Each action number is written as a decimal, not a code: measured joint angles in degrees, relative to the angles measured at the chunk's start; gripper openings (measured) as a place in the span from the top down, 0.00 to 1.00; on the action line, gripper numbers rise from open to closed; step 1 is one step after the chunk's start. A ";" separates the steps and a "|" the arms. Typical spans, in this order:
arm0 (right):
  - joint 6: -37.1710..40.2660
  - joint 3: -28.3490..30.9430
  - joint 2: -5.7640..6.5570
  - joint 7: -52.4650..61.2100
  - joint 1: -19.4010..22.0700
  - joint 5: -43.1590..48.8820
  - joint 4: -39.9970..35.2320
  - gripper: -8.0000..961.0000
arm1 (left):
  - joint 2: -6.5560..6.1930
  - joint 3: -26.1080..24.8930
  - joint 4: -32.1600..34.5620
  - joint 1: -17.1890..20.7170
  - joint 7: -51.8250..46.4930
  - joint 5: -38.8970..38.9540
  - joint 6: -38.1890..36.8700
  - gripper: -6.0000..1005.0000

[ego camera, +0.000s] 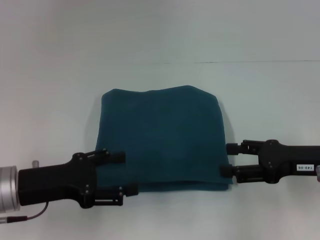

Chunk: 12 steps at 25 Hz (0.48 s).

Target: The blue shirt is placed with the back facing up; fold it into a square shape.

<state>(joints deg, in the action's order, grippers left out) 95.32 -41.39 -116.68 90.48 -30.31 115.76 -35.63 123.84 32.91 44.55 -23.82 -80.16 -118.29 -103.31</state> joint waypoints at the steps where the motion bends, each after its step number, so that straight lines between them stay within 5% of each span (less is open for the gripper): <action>1: -0.03 0.00 -0.09 -0.05 0.03 0.21 0.00 0.06 | 0.00 0.22 -0.03 -0.03 -0.06 -0.12 -0.02 0.07; 12: -0.53 0.00 -0.47 0.14 -0.41 3.17 0.54 0.06 | 0.00 1.05 -0.08 -0.18 -0.47 -0.41 -0.31 0.07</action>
<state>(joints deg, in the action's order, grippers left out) 94.79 -41.40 -117.15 90.62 -30.72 118.93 -35.10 123.84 33.96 44.47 -24.00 -80.63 -118.70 -103.62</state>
